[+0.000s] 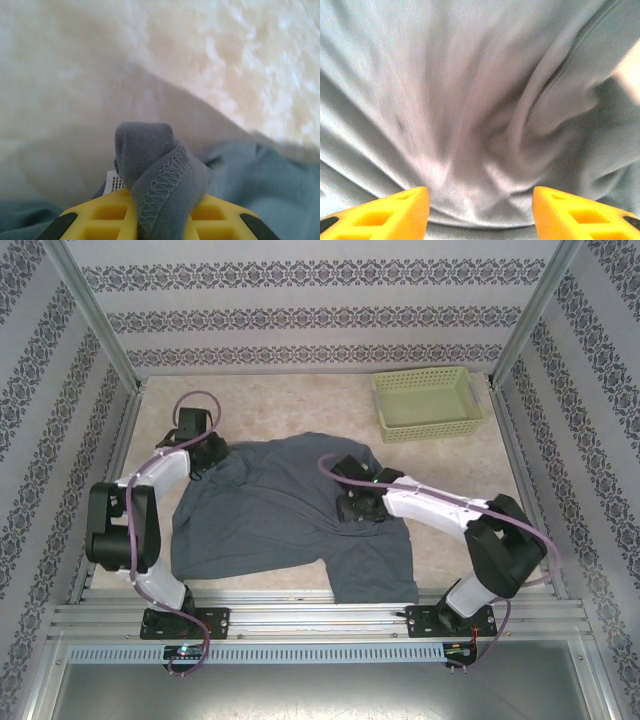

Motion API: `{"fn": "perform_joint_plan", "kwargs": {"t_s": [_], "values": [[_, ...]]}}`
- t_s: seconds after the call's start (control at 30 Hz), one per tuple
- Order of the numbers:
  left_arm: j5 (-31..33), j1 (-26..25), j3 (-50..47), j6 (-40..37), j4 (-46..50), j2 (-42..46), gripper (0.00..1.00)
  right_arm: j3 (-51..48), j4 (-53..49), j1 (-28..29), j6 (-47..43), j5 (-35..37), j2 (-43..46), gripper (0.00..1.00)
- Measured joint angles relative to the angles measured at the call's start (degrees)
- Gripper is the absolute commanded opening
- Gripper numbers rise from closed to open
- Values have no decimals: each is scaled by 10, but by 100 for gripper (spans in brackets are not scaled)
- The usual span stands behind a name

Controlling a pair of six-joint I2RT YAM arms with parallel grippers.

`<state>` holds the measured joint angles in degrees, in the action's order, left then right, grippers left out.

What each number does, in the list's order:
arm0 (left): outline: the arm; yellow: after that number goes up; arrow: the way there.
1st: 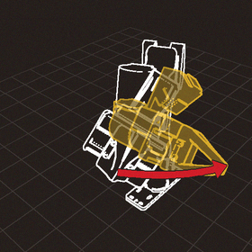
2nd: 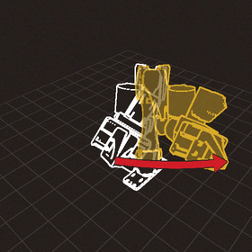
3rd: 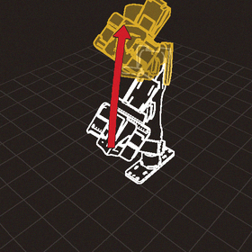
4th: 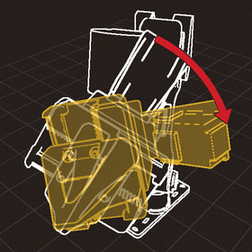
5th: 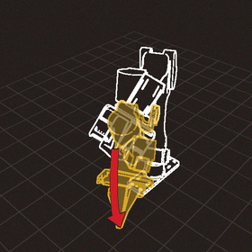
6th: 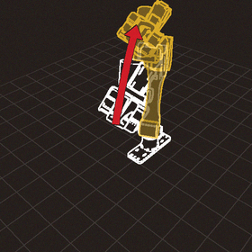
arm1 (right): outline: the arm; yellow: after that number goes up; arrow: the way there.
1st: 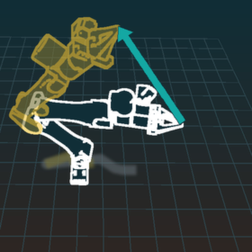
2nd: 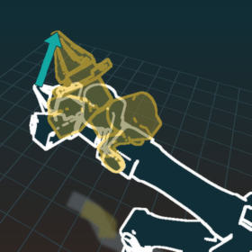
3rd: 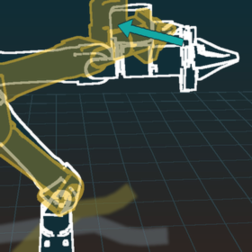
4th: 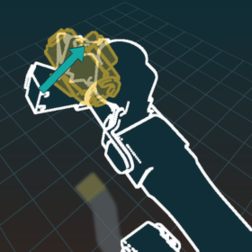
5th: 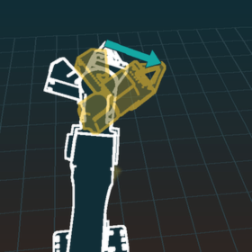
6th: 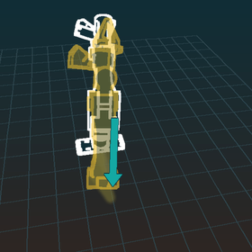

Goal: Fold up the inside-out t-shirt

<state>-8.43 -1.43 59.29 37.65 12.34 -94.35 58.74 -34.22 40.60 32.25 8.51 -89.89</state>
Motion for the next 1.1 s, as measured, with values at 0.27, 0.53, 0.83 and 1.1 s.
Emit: {"fn": "perform_joint_plan", "kwargs": {"t_s": [0.27,0.53,0.83,1.1], "values": [[-4,-11,-79,8,-17,38,19,236,30,-129,-65,-4,-144,68],[-3,-11,-82,8,-27,61,18,411,-5,-165,-132,-20,-337,69],[5,-9,-82,13,-30,81,18,475,-49,-169,-170,-52,-419,28],[-7,25,-67,36,-30,76,15,483,-55,-169,-202,-15,-406,0]]}}
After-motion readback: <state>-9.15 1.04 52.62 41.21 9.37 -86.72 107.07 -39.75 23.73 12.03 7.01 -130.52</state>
